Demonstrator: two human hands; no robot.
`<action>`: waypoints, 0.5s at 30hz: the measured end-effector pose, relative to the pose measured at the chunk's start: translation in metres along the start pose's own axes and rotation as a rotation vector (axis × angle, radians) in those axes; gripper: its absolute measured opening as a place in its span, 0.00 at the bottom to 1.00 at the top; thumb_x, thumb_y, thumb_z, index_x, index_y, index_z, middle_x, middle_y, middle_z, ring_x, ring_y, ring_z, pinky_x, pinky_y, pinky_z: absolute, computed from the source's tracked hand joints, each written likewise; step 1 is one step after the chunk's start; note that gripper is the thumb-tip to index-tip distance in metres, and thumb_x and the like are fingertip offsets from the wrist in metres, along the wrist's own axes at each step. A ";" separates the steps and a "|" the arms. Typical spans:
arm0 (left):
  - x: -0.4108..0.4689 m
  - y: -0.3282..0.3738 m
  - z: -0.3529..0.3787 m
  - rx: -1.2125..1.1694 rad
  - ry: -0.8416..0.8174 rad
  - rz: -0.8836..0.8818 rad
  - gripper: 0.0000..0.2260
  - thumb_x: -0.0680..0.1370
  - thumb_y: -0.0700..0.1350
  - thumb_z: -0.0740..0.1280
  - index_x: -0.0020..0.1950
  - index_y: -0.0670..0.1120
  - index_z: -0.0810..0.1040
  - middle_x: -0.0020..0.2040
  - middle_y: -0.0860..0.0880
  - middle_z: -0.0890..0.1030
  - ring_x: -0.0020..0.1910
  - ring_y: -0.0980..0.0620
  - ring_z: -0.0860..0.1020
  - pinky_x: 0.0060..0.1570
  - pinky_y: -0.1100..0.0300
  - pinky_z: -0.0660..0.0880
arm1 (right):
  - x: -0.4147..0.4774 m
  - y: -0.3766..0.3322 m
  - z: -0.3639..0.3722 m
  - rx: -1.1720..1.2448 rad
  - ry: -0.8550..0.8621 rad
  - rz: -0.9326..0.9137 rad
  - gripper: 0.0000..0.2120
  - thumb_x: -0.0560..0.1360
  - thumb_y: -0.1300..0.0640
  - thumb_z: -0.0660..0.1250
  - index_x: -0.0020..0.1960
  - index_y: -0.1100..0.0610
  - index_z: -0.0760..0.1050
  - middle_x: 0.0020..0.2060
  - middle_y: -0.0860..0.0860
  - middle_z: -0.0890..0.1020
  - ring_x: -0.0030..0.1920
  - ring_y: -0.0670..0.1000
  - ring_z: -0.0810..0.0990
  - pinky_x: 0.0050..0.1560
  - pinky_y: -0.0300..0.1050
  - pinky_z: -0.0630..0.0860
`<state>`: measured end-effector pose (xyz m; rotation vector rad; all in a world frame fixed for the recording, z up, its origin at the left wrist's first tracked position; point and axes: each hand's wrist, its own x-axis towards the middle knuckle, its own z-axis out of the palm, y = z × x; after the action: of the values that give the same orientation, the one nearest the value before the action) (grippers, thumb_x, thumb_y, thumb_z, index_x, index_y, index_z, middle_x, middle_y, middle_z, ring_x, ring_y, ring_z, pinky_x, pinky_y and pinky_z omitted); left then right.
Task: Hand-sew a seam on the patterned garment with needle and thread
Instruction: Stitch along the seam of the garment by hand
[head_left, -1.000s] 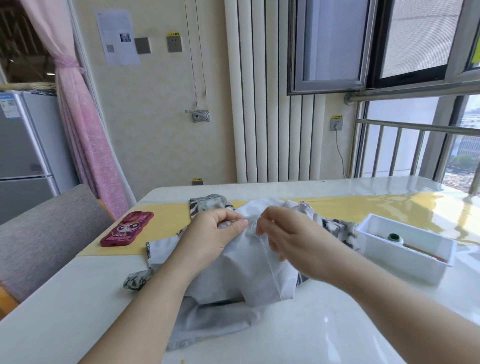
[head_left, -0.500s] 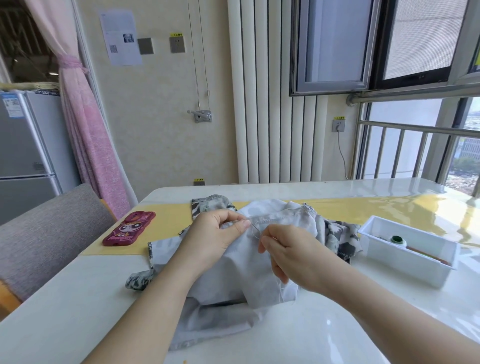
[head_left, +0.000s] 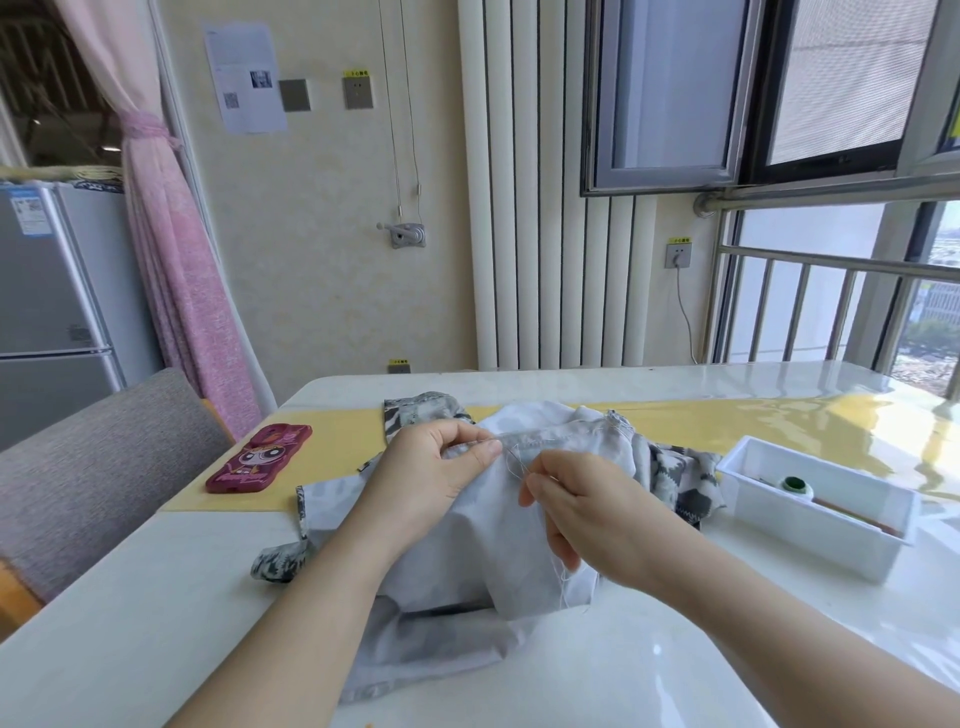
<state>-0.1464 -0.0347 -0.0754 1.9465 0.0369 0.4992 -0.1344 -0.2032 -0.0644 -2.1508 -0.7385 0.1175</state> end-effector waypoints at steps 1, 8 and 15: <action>0.000 0.000 0.000 0.003 0.000 -0.002 0.04 0.74 0.46 0.72 0.40 0.53 0.81 0.43 0.56 0.81 0.43 0.59 0.77 0.46 0.65 0.69 | 0.000 0.000 0.000 0.002 0.003 0.000 0.13 0.80 0.58 0.52 0.45 0.57 0.73 0.25 0.53 0.77 0.21 0.44 0.68 0.23 0.29 0.62; 0.001 -0.002 0.001 0.009 -0.001 0.011 0.01 0.74 0.47 0.72 0.42 0.52 0.82 0.43 0.56 0.82 0.43 0.61 0.77 0.47 0.66 0.70 | 0.001 0.000 -0.002 0.007 0.006 0.002 0.12 0.79 0.59 0.52 0.46 0.58 0.74 0.26 0.54 0.77 0.19 0.42 0.67 0.22 0.29 0.61; -0.001 -0.001 0.002 0.036 0.007 0.036 0.03 0.74 0.46 0.71 0.41 0.53 0.81 0.41 0.58 0.81 0.41 0.65 0.76 0.44 0.73 0.69 | 0.003 0.000 -0.001 -0.003 0.002 0.017 0.12 0.79 0.59 0.52 0.45 0.58 0.74 0.24 0.53 0.76 0.20 0.42 0.68 0.23 0.30 0.63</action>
<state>-0.1465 -0.0359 -0.0775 1.9838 0.0151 0.5322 -0.1317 -0.2021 -0.0635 -2.1605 -0.7198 0.1233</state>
